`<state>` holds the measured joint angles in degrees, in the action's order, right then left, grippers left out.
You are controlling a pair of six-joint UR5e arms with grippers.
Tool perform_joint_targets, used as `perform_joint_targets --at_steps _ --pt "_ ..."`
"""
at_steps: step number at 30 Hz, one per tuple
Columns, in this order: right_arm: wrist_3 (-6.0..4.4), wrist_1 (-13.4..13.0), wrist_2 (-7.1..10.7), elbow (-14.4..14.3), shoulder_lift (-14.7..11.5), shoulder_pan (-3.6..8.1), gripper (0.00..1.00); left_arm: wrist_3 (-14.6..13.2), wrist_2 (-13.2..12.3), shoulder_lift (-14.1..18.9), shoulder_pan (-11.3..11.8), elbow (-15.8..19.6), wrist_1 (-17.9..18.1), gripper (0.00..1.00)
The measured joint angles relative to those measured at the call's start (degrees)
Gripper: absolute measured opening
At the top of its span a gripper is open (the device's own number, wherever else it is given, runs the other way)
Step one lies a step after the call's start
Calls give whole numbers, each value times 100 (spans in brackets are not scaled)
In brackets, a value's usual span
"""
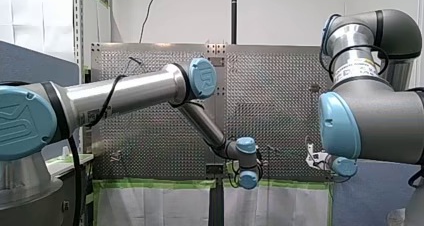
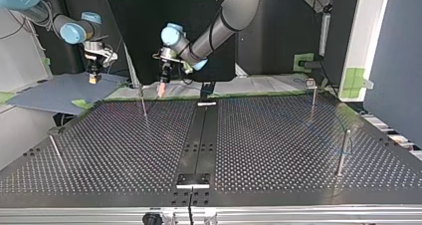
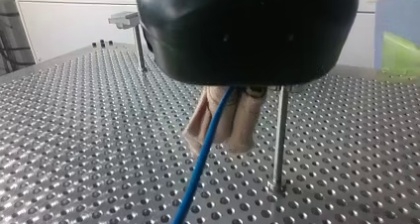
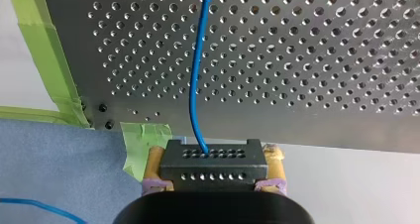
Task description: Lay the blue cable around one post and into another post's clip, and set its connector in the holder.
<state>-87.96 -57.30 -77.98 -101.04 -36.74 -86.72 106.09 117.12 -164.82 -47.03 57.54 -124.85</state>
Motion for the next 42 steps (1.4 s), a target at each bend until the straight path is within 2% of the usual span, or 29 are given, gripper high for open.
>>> perform_joint_targets --at_steps 8,17,32,42 --pt "108 100 4 20 4 -22 0 -5 -254 -2 46 -35 -83 0" --pt "52 114 -2 67 12 17 0 6 -286 -4 82 13 -96 0" --pt "63 190 -20 154 29 14 0 105 -512 -9 233 -35 -250 0" --pt "34 166 -9 238 37 18 0 131 -663 -12 295 -142 -428 0"
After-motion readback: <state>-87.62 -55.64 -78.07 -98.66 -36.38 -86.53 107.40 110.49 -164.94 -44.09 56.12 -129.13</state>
